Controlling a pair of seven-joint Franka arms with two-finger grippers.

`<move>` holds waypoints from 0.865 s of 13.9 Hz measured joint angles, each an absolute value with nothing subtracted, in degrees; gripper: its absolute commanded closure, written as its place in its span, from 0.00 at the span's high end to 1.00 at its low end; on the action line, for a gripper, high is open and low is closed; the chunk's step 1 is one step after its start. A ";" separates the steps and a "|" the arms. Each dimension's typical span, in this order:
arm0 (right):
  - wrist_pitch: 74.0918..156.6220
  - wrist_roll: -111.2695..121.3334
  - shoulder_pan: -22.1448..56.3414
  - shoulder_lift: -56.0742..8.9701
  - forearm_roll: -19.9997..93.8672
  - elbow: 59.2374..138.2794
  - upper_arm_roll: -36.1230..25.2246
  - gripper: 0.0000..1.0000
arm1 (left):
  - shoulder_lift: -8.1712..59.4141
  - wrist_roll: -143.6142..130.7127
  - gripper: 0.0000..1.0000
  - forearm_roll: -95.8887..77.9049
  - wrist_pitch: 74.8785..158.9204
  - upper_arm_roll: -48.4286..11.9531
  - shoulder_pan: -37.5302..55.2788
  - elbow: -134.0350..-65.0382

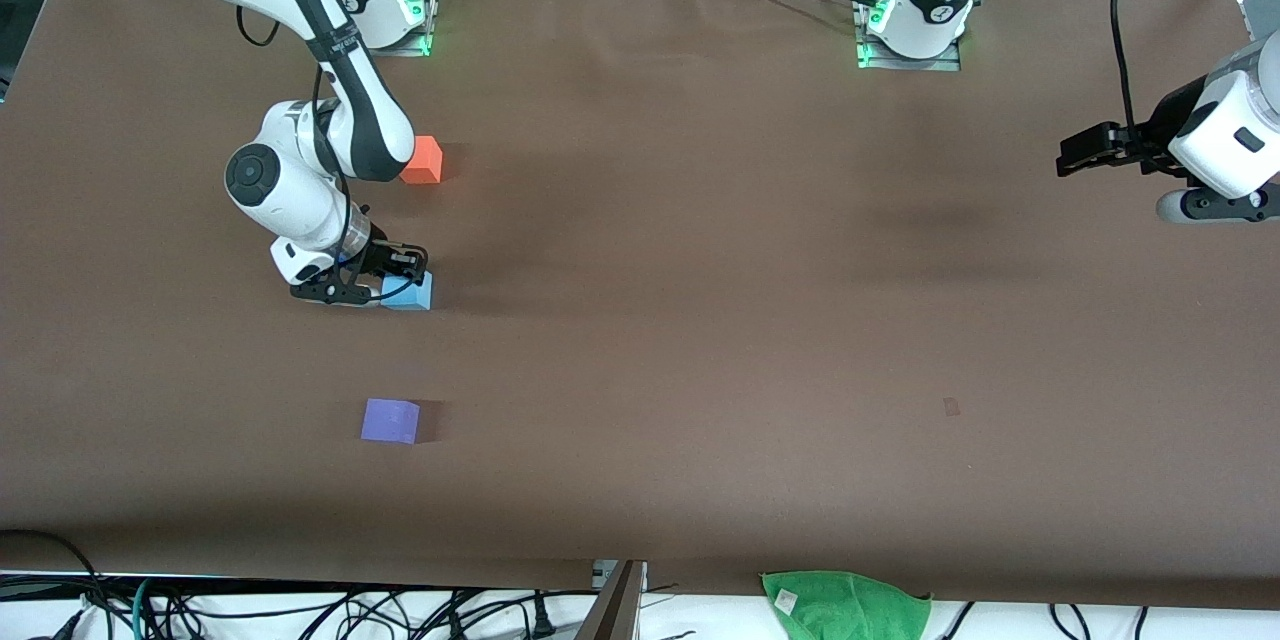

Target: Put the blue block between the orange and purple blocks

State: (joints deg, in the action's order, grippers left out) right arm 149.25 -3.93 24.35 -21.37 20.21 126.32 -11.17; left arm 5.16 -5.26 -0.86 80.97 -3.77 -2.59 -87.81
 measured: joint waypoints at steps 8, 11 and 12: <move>146.03 -3.96 24.40 -17.68 20.48 124.50 -11.16 1.00 | 5.78 -5.26 1.00 -1.30 80.97 -3.77 -2.61 -87.73; 133.58 -3.96 24.41 -10.83 20.24 121.65 -12.12 1.00 | 5.78 -5.26 1.00 -1.30 80.97 -3.78 -2.59 -87.69; 127.15 -3.86 24.39 -8.57 18.96 119.50 -13.25 1.00 | 5.78 -5.26 1.00 -1.30 80.97 -3.79 -2.59 -87.68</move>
State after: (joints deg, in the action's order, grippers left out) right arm 127.15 -3.86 24.39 -8.57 18.96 119.50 -13.25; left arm 5.78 -5.26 -1.30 80.97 -3.79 -2.59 -87.68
